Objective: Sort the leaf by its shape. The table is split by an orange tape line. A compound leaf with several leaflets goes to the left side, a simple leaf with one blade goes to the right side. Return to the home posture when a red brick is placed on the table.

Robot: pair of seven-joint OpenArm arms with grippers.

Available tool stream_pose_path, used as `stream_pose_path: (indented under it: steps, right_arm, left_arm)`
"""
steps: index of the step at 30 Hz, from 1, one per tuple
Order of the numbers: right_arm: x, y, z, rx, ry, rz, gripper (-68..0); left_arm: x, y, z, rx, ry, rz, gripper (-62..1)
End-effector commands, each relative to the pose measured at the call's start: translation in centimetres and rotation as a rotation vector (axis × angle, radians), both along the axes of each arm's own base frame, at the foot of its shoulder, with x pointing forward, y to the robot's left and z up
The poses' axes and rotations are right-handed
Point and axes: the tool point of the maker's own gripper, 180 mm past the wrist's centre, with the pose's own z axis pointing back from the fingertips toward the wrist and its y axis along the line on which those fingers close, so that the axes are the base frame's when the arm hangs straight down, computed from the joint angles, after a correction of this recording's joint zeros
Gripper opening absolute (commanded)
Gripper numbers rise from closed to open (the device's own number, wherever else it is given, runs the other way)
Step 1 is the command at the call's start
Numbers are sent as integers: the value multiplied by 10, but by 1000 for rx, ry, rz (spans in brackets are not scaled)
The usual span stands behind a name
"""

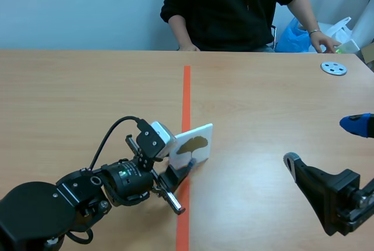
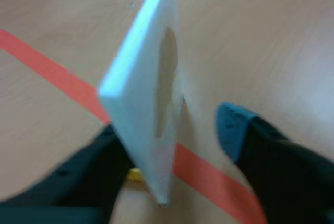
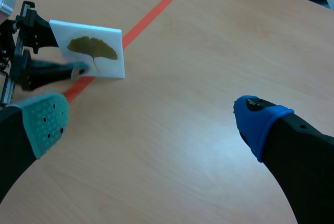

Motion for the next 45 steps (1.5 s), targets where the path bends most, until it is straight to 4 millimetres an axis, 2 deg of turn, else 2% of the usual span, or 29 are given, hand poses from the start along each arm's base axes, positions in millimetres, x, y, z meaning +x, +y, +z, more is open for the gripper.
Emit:
stream_pose_path:
  steps: [1,3,12,19,24,28,33,39,45]
  right_arm:
    - [5,3,12,16,-44,5,4]
    - [5,3,12,16,-44,5,4]
    - [5,3,12,16,-44,5,4]
    - [5,3,12,16,-44,5,4]
    - [5,3,12,16,-44,5,4]
    - [5,3,12,17,-44,5,4]
    - [5,3,12,17,-44,5,4]
    - [5,3,12,17,-44,5,4]
    - [5,3,12,18,-44,3,4]
  left_arm:
    - [12,-3,17,-45,-39,20,-514]
    - [12,-3,17,-47,-38,22,-539]
    - [18,-1,26,-132,-16,71,-556]
    - [35,0,59,-220,-35,133,-556]
    - [60,16,87,-264,-45,230,-556]
    - [83,53,102,-294,-61,369,-553]
    - [101,115,107,-246,-111,534,-553]
    - [107,183,107,-157,-146,643,-554]
    - [102,240,91,-94,-136,761,-554]
